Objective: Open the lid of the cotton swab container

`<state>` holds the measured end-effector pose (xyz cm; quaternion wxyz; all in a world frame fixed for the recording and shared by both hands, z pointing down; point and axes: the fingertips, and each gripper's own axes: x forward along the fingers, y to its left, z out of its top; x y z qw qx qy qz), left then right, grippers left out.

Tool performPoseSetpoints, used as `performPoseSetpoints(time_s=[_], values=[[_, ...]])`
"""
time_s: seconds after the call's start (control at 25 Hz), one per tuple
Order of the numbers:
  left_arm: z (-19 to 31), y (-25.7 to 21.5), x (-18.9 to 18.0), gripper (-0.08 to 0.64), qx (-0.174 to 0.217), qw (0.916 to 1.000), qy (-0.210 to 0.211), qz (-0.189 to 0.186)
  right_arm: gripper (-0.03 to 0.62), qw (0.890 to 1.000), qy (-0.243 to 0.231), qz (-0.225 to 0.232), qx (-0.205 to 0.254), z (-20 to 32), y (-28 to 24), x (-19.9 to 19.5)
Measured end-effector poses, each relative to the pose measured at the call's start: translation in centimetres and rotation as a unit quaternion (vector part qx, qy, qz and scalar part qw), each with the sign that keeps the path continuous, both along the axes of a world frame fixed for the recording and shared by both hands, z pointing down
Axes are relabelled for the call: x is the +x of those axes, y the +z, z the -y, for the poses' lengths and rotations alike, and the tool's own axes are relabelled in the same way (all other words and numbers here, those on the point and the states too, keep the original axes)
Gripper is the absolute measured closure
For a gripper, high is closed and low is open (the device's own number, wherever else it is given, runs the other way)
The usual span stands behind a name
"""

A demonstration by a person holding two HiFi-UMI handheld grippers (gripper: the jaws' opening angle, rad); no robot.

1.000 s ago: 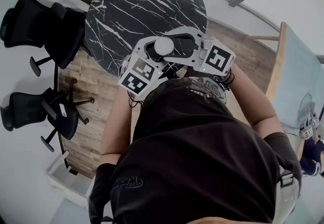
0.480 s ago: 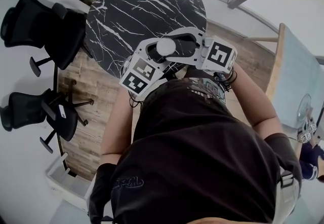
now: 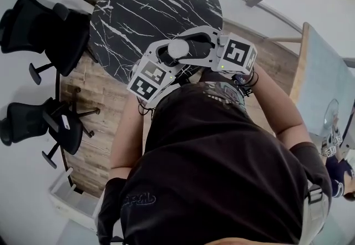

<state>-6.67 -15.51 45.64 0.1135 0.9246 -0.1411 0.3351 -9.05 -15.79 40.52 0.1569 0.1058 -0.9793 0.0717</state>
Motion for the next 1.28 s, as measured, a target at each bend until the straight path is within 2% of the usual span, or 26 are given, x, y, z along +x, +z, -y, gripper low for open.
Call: performPoseSetpoints(time_s=[0.12, 0.32, 0.56, 0.92, 1.16, 1.28], values=[[0.1, 0.1, -0.1, 0.299, -0.002, 1.0000, -0.002, 0.000, 0.345, 1.000, -0.004, 0.004, -0.007, 0.1, -0.1, -0.2], [0.4, 0.2, -0.4, 0.305, 0.021, 0.9996, 0.005, 0.020, 0.348, 0.999, -0.006, 0.016, -0.036, 0.0, -0.2, -0.3], [-0.1, 0.7, -0.2, 0.304, 0.012, 0.9997, 0.009, 0.021, 0.346, 0.999, -0.014, 0.009, -0.051, -0.2, 0.2, -0.1], [-0.8, 0.5, -0.1, 0.304, 0.006, 0.9997, 0.020, 0.014, 0.341, 1.000, -0.010, 0.009, -0.013, -0.4, -1.1, -0.2], [-1.7, 0.9, -0.1, 0.302, 0.002, 0.9991, 0.035, 0.022, 0.342, 0.999, 0.006, 0.043, 0.003, 0.2, -3.5, -0.3], [-2.5, 1.1, 0.2, 0.302, 0.000, 0.9987, 0.046, 0.021, 0.342, 0.999, 0.011, 0.046, 0.015, 0.8, -4.1, -0.1]])
